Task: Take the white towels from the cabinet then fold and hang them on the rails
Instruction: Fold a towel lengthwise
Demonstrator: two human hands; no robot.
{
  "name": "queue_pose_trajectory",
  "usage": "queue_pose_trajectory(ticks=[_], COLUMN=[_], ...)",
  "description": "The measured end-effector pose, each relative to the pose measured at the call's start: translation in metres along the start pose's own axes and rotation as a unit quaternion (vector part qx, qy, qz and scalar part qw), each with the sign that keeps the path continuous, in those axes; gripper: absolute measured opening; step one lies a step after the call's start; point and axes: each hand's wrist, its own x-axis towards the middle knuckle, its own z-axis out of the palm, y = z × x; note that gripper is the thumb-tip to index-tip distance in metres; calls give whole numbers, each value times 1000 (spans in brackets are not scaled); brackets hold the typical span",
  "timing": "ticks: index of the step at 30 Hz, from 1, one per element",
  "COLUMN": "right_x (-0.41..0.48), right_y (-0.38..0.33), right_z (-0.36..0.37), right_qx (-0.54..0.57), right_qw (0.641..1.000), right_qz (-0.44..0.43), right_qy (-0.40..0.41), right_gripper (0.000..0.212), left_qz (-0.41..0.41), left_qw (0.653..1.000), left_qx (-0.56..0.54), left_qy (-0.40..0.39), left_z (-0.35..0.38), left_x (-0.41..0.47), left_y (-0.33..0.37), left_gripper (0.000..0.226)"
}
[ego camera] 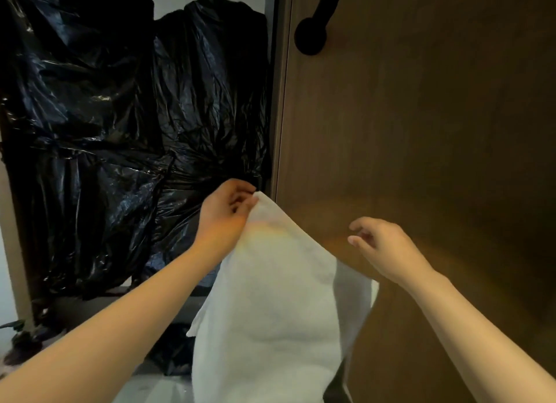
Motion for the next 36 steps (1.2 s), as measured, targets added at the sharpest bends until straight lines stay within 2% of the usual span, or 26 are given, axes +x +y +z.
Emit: queue_pose_trajectory(ticks=[3, 6, 11, 14, 17, 23, 28, 33, 36], right_x=[-12, -24, -40, -42, -42, -46, -47, -41, -37], right_y=[-10, -19, -39, -48, -50, -50, -55, -58, -58], right_z=[11, 19, 33, 37, 40, 48, 42, 34, 29], right_qx=[54, 155, 311, 366, 370, 373, 410, 403, 397], right_qw=[998, 987, 948, 927, 926, 927, 909, 914, 917], right_qz=[-29, -24, -42, -51, -45, -27, -33, -37, -39], right_qy=[-8, -27, -54, -66, -54, -35, -66, -28, 3], right_gripper=[23, 20, 24, 24, 14, 20, 17, 18, 17], left_qz=[-20, -38, -60, -59, -65, -106, -89, -47, -49], left_qw=[999, 998, 994, 991, 990, 979, 979, 973, 962], left_qx=[-13, -10, -32, -52, -64, -63, -76, -70, -56], left_qy=[-40, -58, -90, -105, -111, -162, -164, -216, -261], left_z=[13, 19, 22, 22, 20, 12, 10, 12, 11], left_x=[-21, -40, -64, -71, -73, -84, -91, -85, -82], left_y=[1, 3, 13, 21, 25, 13, 10, 7, 6], left_gripper=[11, 12, 16, 16, 17, 21, 14, 4, 26])
